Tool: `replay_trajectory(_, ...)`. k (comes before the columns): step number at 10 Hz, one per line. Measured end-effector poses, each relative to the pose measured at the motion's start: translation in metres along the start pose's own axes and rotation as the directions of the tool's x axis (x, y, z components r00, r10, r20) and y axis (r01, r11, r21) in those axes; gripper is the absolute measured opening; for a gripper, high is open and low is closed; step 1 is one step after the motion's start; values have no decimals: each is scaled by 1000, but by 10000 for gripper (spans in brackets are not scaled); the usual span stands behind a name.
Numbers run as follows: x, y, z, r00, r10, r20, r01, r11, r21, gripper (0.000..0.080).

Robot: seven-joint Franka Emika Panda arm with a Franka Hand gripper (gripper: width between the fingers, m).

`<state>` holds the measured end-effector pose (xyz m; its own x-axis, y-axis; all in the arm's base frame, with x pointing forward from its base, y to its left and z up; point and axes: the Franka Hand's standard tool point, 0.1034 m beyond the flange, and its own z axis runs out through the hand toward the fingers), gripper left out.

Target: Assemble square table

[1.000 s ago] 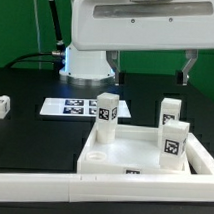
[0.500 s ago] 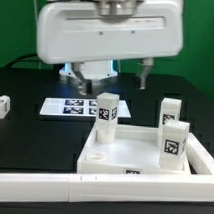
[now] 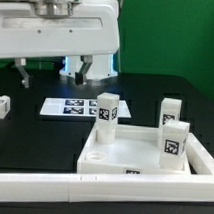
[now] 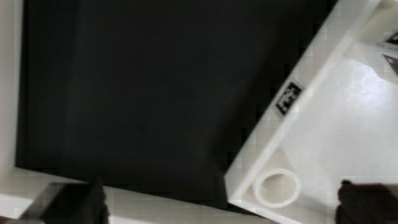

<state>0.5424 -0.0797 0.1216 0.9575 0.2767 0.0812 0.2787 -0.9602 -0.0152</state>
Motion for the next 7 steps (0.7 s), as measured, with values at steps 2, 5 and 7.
replay_trajectory(2,0,1,0,1000,1,0,-1,1000,0,649)
replay_trajectory(5,-25,12,9,1000,-7,11,7,1000,10,649)
replay_trajectory(7,-91,36,29,998,39,44,-40,999,10,649)
